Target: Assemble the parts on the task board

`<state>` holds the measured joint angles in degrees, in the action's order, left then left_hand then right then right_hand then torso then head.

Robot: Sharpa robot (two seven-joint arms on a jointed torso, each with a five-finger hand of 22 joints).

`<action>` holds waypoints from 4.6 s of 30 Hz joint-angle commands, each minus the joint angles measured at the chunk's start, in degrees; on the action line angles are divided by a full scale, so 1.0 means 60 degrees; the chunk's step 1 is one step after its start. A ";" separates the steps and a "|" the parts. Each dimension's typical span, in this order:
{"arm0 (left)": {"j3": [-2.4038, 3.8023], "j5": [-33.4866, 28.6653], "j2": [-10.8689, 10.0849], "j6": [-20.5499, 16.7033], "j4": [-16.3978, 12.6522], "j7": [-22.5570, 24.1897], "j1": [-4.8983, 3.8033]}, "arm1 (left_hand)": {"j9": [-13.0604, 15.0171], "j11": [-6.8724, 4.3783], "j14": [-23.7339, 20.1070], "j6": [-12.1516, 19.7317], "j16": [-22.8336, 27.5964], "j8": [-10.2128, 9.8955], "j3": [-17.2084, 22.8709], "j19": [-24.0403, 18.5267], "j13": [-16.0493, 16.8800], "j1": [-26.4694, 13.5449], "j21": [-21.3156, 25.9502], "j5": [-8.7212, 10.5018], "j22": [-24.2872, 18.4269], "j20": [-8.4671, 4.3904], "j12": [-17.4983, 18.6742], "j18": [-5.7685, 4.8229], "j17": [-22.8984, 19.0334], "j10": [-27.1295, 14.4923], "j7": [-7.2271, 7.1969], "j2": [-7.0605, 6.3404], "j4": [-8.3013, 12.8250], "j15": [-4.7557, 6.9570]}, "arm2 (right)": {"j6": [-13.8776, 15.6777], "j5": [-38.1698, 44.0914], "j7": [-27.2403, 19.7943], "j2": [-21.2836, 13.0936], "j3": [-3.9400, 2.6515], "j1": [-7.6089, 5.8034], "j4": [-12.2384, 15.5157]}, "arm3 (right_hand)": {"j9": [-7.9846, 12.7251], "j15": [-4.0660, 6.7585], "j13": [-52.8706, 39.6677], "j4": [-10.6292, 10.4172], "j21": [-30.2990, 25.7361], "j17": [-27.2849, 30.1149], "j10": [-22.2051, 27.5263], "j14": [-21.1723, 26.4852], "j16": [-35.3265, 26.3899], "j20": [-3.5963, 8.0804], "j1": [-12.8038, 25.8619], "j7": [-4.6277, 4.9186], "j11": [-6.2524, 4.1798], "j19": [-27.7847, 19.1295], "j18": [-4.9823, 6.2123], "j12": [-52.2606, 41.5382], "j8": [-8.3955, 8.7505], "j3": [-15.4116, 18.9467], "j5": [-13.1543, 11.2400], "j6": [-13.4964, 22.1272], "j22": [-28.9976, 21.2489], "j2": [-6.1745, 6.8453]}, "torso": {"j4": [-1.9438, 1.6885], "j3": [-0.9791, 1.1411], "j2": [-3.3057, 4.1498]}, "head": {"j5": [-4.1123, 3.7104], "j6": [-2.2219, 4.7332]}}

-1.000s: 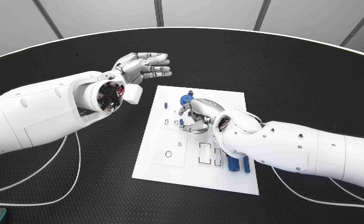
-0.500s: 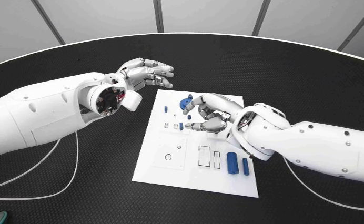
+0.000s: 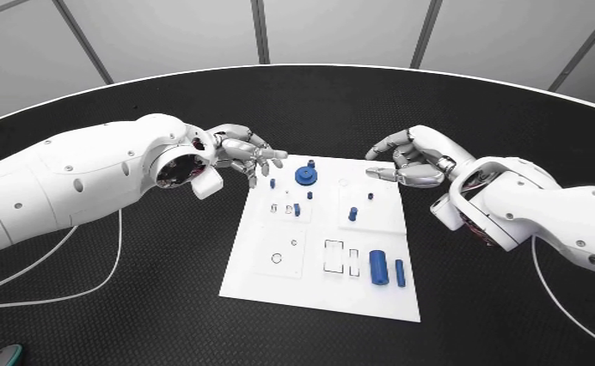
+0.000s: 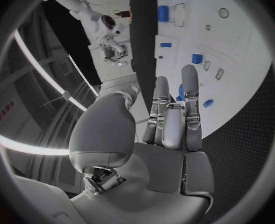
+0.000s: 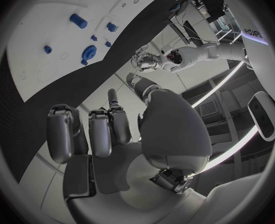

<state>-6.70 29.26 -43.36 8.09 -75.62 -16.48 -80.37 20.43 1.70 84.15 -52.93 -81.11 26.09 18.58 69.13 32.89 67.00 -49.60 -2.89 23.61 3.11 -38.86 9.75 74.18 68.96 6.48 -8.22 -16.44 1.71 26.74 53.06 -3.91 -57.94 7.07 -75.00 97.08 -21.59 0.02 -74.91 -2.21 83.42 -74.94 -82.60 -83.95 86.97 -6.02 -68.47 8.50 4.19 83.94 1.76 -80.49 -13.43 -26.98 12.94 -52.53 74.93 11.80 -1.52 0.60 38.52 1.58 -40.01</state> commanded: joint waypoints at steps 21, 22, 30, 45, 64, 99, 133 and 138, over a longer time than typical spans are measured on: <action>-0.0028 0.2832 0.1965 0.0362 0.0988 -0.3026 0.0001 | 0.1925 -0.0182 0.0671 0.0812 -0.0878 0.2226 -0.1569 0.0818 0.3710 -0.0611 -0.3210 -0.0002 0.4014 -0.0131 -0.4131 -0.0365 0.1547 0.0197 -0.0276 0.0446 -0.0058 0.0226 | 0.0068 -0.0105 0.0344 -0.0111 0.0004 -0.0014 -0.0292 | -0.0027 0.0095 -0.1227 -0.0106 -0.0070 -0.1363 -0.0072 -0.0702 -0.0059 0.0101 0.0066 0.0002 -0.0088 0.0287 0.0075 -0.0088 -0.0131 0.0116 0.0039 -0.0016 0.1285 0.0045 | -0.0015 0.0089 -0.0103 | 0.0051 -0.0122; -0.0030 0.2861 0.2047 0.0435 0.1045 -0.3096 0.0002 | 0.1946 -0.0185 0.0671 0.0818 -0.0878 0.2243 -0.1606 0.0815 0.3713 -0.0629 -0.3222 -0.0001 0.4025 -0.0134 -0.4140 -0.0366 0.1546 0.0193 -0.0280 0.0448 -0.0059 0.0229 | 0.0067 -0.0105 0.0358 -0.0097 0.0004 -0.0014 -0.0301 | -0.0027 0.0095 -0.1227 -0.0106 -0.0070 -0.1363 -0.0072 -0.0702 -0.0059 0.0101 0.0066 0.0002 -0.0088 0.0287 0.0075 -0.0088 -0.0131 0.0116 0.0039 -0.0016 0.1285 0.0045 | -0.0019 0.0088 -0.0095 | 0.0045 -0.0111; -0.0150 0.2917 0.2392 0.0919 0.1279 -0.3440 0.0005 | 0.2018 -0.0196 0.0670 0.0840 -0.0877 0.2298 -0.1721 0.0855 0.3794 -0.0679 -0.3330 0.0000 0.4183 -0.0143 -0.4226 -0.0389 0.1545 0.0224 -0.0292 0.0494 -0.0061 0.0238 | 0.0082 -0.0105 0.0413 -0.0062 0.0005 -0.0014 -0.0321 | -0.0028 0.0098 -0.1218 -0.0117 -0.0081 -0.1351 -0.0066 -0.0699 -0.0066 0.0105 0.0073 0.0001 -0.0090 0.0283 0.0077 -0.0078 -0.0138 0.0123 0.0053 -0.0002 0.1275 0.0046 | -0.0034 0.0079 -0.0081 | 0.0010 -0.0145; -0.0217 0.2914 0.2942 0.1470 0.1996 -0.3568 0.0082 | 0.2102 -0.0206 0.0669 0.0882 -0.0876 0.2354 -0.1794 0.0880 0.3882 -0.0602 -0.3438 -0.0004 0.4331 -0.0151 -0.4322 -0.0410 0.1544 0.0251 -0.0303 0.0600 -0.0042 0.0247 | 0.0242 -0.0105 0.0396 0.0101 0.0003 -0.0014 -0.0339 | -0.0026 0.0102 -0.1176 -0.0141 -0.0124 -0.1327 -0.0035 -0.0695 -0.0083 0.0113 0.0075 0.0006 -0.0089 0.0266 0.0088 -0.0032 -0.0145 0.0132 0.0098 0.0079 0.1233 0.0040 | -0.0031 0.0064 -0.0052 | -0.0004 -0.0246; -0.0221 0.2907 0.3214 0.1780 0.2375 -0.3543 0.0248 | 0.2187 -0.0210 0.0668 0.0936 -0.0875 0.2396 -0.1803 0.0864 0.3882 -0.0402 -0.3509 -0.0009 0.4407 -0.0154 -0.4349 -0.0416 0.1542 0.0218 -0.0305 0.0740 -0.0031 0.0251 | 0.0448 -0.0105 0.0292 0.0198 0.0002 -0.0014 -0.0353 | -0.0037 0.0104 -0.1168 -0.0169 -0.0131 -0.1325 -0.0035 -0.0698 -0.0091 0.0121 0.0052 0.0010 -0.0089 0.0275 0.0087 -0.0025 -0.0196 0.0118 0.0227 0.0137 0.1231 0.0004 | -0.0041 0.0066 -0.0071 | -0.0006 -0.0341; -0.0222 0.2902 0.3558 0.2185 0.2926 -0.3525 0.0496 | 0.2257 -0.0209 0.0667 0.0981 -0.0874 0.2422 -0.1776 0.0868 0.3843 -0.0187 -0.3600 -0.0009 0.4519 -0.0152 -0.4341 -0.0430 0.1541 0.0171 -0.0303 0.0836 -0.0020 0.0250 | 0.0348 -0.0105 0.0300 0.0376 0.0002 -0.0014 -0.0478 | -0.0047 0.0106 -0.1170 -0.0183 -0.0146 -0.1319 -0.0043 -0.0698 -0.0098 0.0124 0.0033 0.0010 -0.0090 0.0274 0.0090 -0.0030 -0.0236 0.0102 0.0317 0.0162 0.1219 -0.0019 | -0.0025 0.0062 -0.0048 | 0.0014 -0.0477; -0.0222 0.2900 0.3656 0.2363 0.2995 -0.3480 0.0517 | 0.2343 -0.0203 0.0667 0.1041 -0.0874 0.2412 -0.1580 0.0824 0.3854 0.0223 -0.3691 -0.0011 0.4608 -0.0141 -0.4379 -0.0435 0.1541 0.0151 -0.0294 0.0990 0.0003 0.0242 | 0.0240 -0.0105 0.0378 0.0467 0.0002 -0.0014 -0.0553 | -0.0051 0.0107 -0.1172 -0.0185 -0.0145 -0.1314 -0.0046 -0.0698 -0.0103 0.0126 0.0020 0.0010 -0.0091 0.0278 0.0088 -0.0032 -0.0255 0.0094 0.0349 0.0169 0.1222 -0.0026 | -0.0036 0.0069 -0.0063 | -0.0038 -0.0583; -0.0222 0.2900 0.3657 0.2361 0.2994 -0.3474 0.0517 | 0.2361 -0.0206 0.0667 0.1048 -0.0874 0.2401 -0.1477 0.0810 0.3839 0.0365 -0.3713 -0.0012 0.4628 -0.0139 -0.4376 -0.0435 0.1541 0.0138 -0.0297 0.1040 0.0013 0.0244 | 0.0232 -0.0105 0.0386 0.0471 0.0002 -0.0014 -0.0556 | -0.0051 0.0107 -0.1172 -0.0185 -0.0145 -0.1314 -0.0046 -0.0698 -0.0103 0.0126 0.0020 0.0010 -0.0091 0.0278 0.0088 -0.0032 -0.0255 0.0094 0.0349 0.0169 0.1222 -0.0026 | -0.0039 0.0074 -0.0063 | -0.0043 -0.0606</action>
<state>-8.03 46.66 -21.42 22.27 -57.65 -37.33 -77.27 34.55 0.40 83.93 -46.99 -86.09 40.41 9.54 73.98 55.98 68.82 -71.62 -2.89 51.34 2.17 -64.94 8.02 74.90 70.12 4.59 -2.04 -16.37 2.75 28.14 52.43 -1.60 -55.12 7.08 -75.08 93.74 -21.84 0.20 -74.90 -3.01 82.86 -74.93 -82.97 -84.14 86.50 -5.63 -68.47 8.69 3.83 83.93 1.75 -80.76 -14.60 -26.51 14.64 -51.89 74.91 11.80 -1.73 1.02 38.13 1.35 -43.59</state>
